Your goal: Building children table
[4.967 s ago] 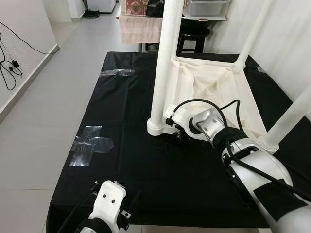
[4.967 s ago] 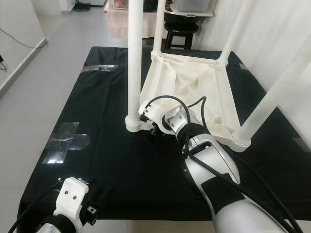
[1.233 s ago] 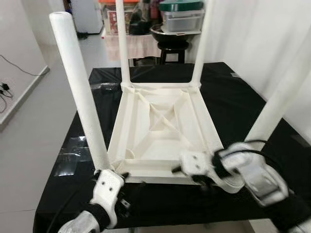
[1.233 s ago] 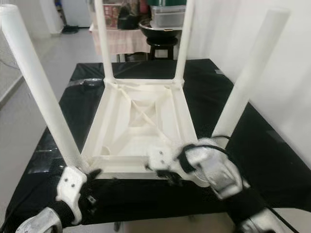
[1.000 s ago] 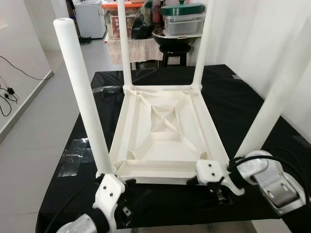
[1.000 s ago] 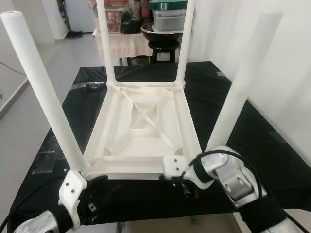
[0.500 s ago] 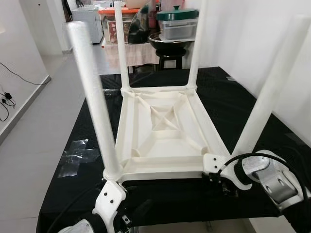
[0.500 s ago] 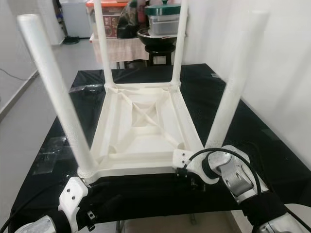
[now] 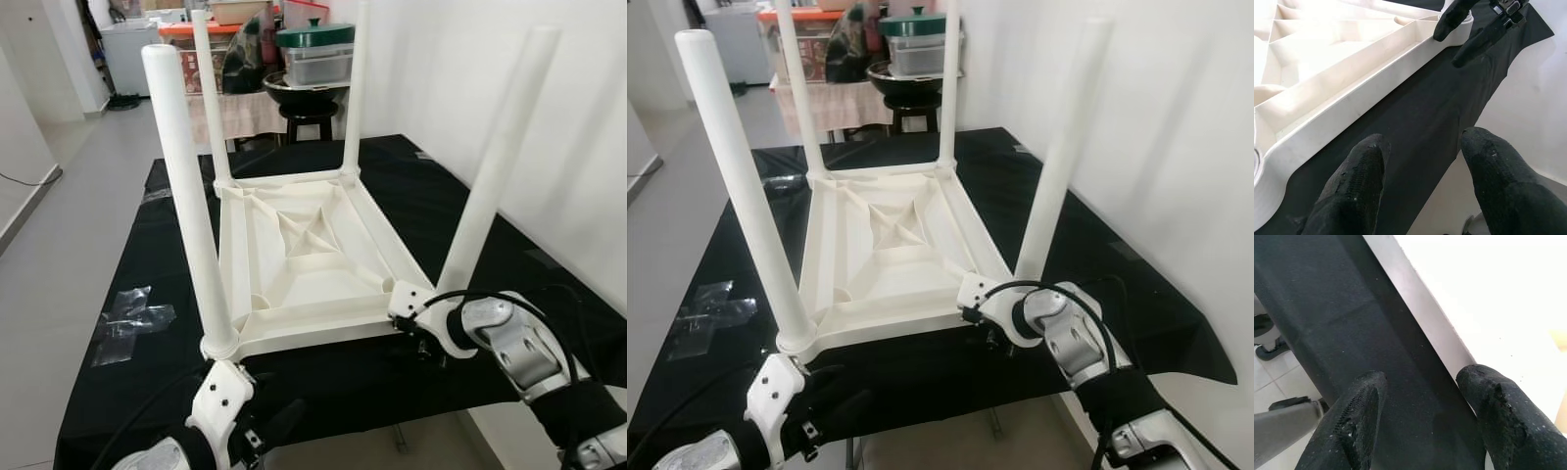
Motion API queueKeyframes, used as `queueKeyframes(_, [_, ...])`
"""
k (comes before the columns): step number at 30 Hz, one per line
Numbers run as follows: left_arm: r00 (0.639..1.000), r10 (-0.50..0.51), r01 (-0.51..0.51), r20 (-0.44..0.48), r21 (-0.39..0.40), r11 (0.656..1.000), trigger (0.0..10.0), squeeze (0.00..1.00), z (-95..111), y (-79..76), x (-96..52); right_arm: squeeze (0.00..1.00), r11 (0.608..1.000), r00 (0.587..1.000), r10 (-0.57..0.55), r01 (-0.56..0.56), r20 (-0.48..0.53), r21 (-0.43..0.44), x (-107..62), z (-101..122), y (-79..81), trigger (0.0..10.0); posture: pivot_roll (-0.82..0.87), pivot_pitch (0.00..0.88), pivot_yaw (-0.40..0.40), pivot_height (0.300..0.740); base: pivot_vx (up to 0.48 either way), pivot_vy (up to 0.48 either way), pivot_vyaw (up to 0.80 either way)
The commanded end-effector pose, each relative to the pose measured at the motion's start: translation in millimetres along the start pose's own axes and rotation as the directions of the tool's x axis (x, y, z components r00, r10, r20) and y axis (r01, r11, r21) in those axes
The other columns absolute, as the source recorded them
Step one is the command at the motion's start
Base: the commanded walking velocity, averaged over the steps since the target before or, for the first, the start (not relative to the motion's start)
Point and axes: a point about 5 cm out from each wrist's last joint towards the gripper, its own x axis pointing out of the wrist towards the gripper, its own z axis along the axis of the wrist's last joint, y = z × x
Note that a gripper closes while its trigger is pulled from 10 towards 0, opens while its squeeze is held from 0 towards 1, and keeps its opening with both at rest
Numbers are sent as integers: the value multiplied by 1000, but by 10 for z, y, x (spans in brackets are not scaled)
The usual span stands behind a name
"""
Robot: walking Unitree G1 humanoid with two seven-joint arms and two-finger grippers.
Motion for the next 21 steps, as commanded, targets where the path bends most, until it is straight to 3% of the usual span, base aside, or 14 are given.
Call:
queueKeyframes(1, [1000,21,-21,-9,13,1000,10000,0,-16,41,-9,0,998,998,-69,69,13,-9,-48,59,-99,10000,-5,0,-2,740,0,0,0])
queueKeyframes(4, [998,56,-56,15,16,998,10000,0,19,87,3,0,989,985,-144,139,93,57,-46,167,-178,10000,-13,0,-3,740,0,0,0])
queueKeyframes(5, [996,80,-80,34,12,997,10000,0,46,114,15,0,983,967,-175,161,186,84,-53,294,-195,10000,-13,0,-3,740,0,0,0])
queueKeyframes(8, [986,145,-145,81,-2,989,10000,0,125,188,51,0,959,857,-233,123,459,256,-88,641,-153,10000,-22,0,0,740,0,0,0])
queueKeyframes(9, [986,145,-145,81,-2,989,10000,0,125,188,51,0,959,857,-233,123,459,256,-88,641,-153,10000,-22,0,0,740,0,0,0])
queueKeyframes(10, [976,189,-187,107,-26,982,10000,0,169,244,63,0,932,800,-259,59,542,358,-80,744,-100,10000,-23,0,-1,740,0,0,0])
queueKeyframes(11, [969,217,-214,120,-37,976,10000,0,190,281,63,0,922,762,-305,87,571,377,-83,797,-78,10000,-23,0,-1,740,0,0,0])
queueKeyframes(12, [969,217,-214,120,-37,976,10000,0,190,281,63,0,922,762,-305,87,571,377,-83,797,-78,10000,-23,0,-1,740,0,0,0])
queueKeyframes(13, [964,234,-230,128,-44,972,10000,0,202,303,63,0,916,737,-338,113,586,386,-88,827,-68,10000,-23,0,-1,740,0,0,0])
queueKeyframes(15, [964,234,-230,128,-44,972,10000,0,202,303,63,0,916,737,-338,113,586,386,-88,827,-68,10000,-23,0,-1,740,0,0,0])
queueKeyframes(17, [948,289,-284,133,-57,957,10000,0,204,370,55,0,879,647,-437,161,624,448,-85,898,12,10000,-29,0,-1,740,0,0,0])
queueKeyframes(19, [939,319,-313,129,-66,948,10000,0,188,403,47,0,868,624,-464,178,628,464,-47,902,97,10000,-30,0,-1,740,0,0,0])
queueKeyframes(20, [931,345,-338,122,-74,938,10000,0,164,430,38,0,868,646,-452,159,615,470,44,860,194,10000,-31,0,-3,740,0,0,0])
queueKeyframes(21, [931,345,-338,122,-74,938,10000,0,164,430,38,0,868,646,-452,159,615,470,44,860,194,10000,-31,0,-3,740,0,0,0])
